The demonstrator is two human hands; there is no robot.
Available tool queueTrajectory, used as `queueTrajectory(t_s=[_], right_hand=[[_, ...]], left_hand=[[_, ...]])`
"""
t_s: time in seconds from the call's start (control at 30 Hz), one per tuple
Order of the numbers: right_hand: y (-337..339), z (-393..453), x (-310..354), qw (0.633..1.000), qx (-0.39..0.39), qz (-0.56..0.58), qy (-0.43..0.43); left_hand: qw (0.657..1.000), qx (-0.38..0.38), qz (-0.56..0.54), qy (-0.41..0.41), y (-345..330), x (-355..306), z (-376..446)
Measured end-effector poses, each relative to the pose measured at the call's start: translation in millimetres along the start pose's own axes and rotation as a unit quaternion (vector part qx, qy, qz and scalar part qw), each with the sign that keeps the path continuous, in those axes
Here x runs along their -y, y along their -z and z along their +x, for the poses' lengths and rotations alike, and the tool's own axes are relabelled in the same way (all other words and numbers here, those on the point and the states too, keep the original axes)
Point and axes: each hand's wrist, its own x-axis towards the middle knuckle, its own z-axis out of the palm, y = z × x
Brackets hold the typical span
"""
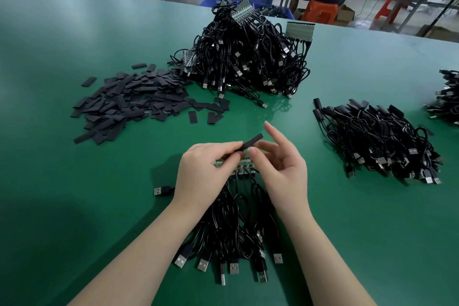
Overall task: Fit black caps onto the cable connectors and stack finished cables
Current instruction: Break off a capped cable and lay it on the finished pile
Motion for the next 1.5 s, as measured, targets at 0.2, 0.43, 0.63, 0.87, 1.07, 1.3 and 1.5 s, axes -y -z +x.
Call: queueTrajectory(t_s=[0.2, 0.43, 0.63, 0.87, 1.07, 1.3, 1.5], right_hand=[[-1.8, -2.6, -1.0, 0.996, 0.018, -0.072, 0.046], [1.1, -0.2, 0.2, 0.999, 0.009, -0.035, 0.015], [1.8, 0.2, -0.9, 0.999, 0.014, -0.041, 0.009], [-0.5, -0.7, -4.0, 0.998, 0.032, -0.045, -0.020], [1.6, 4.6, -3.9, 0.998, 0.027, 0.024, -0.055], [6.0, 6.9, -4.6, 0.994, 0.012, 0.073, -0.076], [7.4, 7.0, -5.1, 0.995, -0.008, 0.065, -0.069]], left_hand=[[1.000, 0.008, 0.000, 0.004, 1.4, 5.4, -1.5], [1.000, 0.012, 0.005, -0.007, -0.2, 2.6, -0.6], [1.000, 0.022, 0.003, 0.004, 1.4, 4.3, -0.9], [1.000, 0.028, 0.013, 0.000, 1.8, 4.3, -0.5], [0.999, 0.040, 0.029, -0.021, 1.0, 0.9, -0.6], [0.998, 0.052, 0.037, -0.008, -0.8, 2.6, 0.2], [0.998, 0.054, 0.026, -0.004, 0.3, 3.4, 1.0]])
